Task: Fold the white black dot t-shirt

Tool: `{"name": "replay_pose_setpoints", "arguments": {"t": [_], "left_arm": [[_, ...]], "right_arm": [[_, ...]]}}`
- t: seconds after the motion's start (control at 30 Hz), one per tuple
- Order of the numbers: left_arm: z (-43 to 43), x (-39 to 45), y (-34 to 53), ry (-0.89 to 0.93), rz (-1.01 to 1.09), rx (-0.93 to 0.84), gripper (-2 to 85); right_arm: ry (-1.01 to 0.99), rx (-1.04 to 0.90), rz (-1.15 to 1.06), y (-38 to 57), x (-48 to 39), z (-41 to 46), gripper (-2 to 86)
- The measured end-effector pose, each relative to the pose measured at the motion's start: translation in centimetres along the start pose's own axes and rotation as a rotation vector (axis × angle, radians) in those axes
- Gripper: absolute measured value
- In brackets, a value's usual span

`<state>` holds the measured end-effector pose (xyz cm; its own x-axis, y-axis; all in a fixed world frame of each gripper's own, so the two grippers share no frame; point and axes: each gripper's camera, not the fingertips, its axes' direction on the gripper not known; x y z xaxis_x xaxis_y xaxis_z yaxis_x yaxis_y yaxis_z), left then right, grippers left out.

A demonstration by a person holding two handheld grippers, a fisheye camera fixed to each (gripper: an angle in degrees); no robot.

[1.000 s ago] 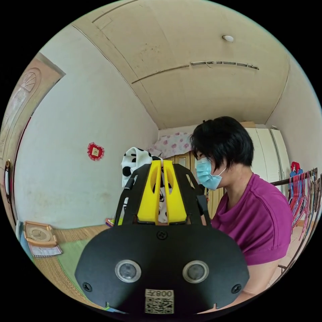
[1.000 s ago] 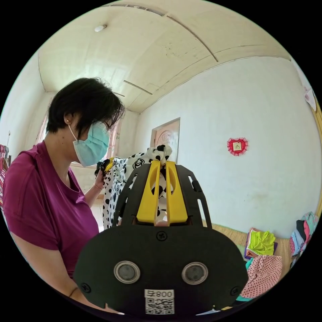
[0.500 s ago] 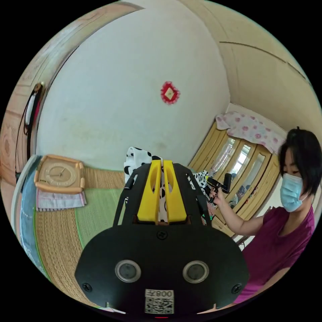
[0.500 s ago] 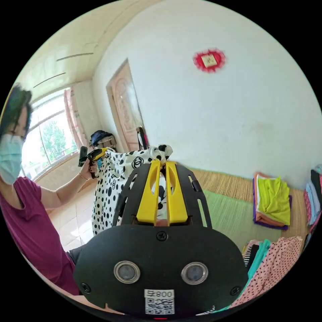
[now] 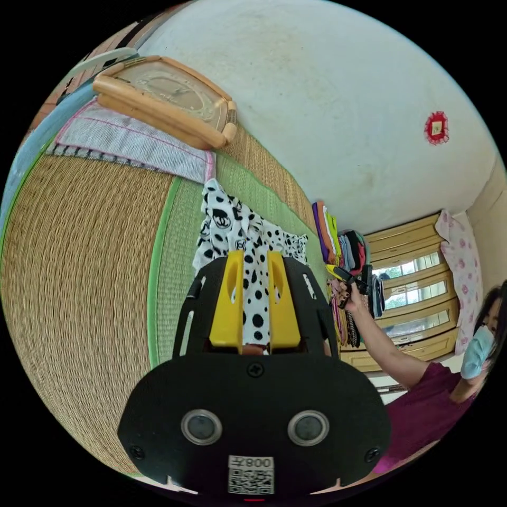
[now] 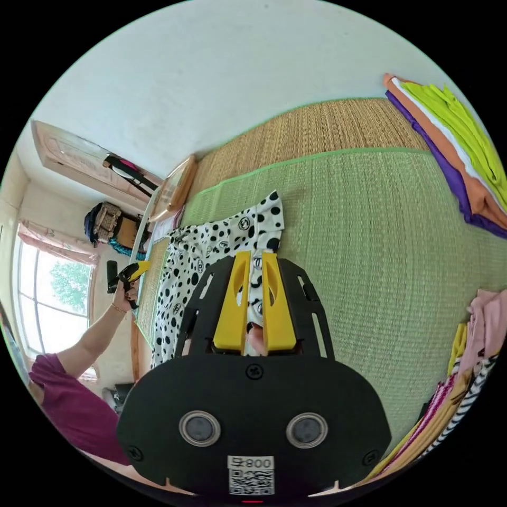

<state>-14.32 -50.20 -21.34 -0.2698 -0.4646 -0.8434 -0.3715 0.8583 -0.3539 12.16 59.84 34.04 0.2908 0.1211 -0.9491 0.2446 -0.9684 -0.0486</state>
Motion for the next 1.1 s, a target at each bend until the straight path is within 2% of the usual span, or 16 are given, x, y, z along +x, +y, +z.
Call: {"name": "replay_pose_setpoints", "arguments": {"t": [0.13, 0.3, 0.4, 0.57, 0.73, 0.87, 0.97, 1.1], "left_arm": [[-1.7, -2.1, 8.7, 0.051, -0.008, -0.031, 8.0], [-2.7, -6.6, 24.1, 0.064, -0.195, -0.042, 9.4], [-1.6, -8.7, 29.8, 0.104, -0.283, -0.01, 10.8], [2.1, -9.7, 33.4, 0.081, -0.273, -0.088, 10.9], [4.2, -9.1, 34.5, 0.035, -0.212, -0.154, 3.2], [2.0, -8.8, 36.0, 0.094, -0.165, -0.059, 1.5], [0.2, -11.9, 38.6, 0.073, -0.275, 0.001, 1.2], [0.5, -15.4, 42.1, 0.159, -0.409, 0.037, 1.0]], "right_arm": [[-0.026, -0.05, -0.049, 9.8, -3.6, -1.0, 7.8], [0.015, -0.111, 0.015, 21.8, -5.9, -2.0, 8.4], [-0.013, -0.111, 0.094, 26.4, -5.6, -2.3, 8.7], [-0.045, -0.125, 0.134, 29.8, -6.3, -1.6, 9.1], [-0.053, -0.133, 0.153, 31.8, -6.8, -0.5, 9.9], [-0.075, -0.127, 0.161, 33.1, -7.0, 0.1, 10.4], [-0.081, -0.147, 0.155, 33.9, -7.2, 1.2, 10.7], [-0.104, -0.162, 0.161, 34.3, -7.3, 2.9, 11.2]]}}
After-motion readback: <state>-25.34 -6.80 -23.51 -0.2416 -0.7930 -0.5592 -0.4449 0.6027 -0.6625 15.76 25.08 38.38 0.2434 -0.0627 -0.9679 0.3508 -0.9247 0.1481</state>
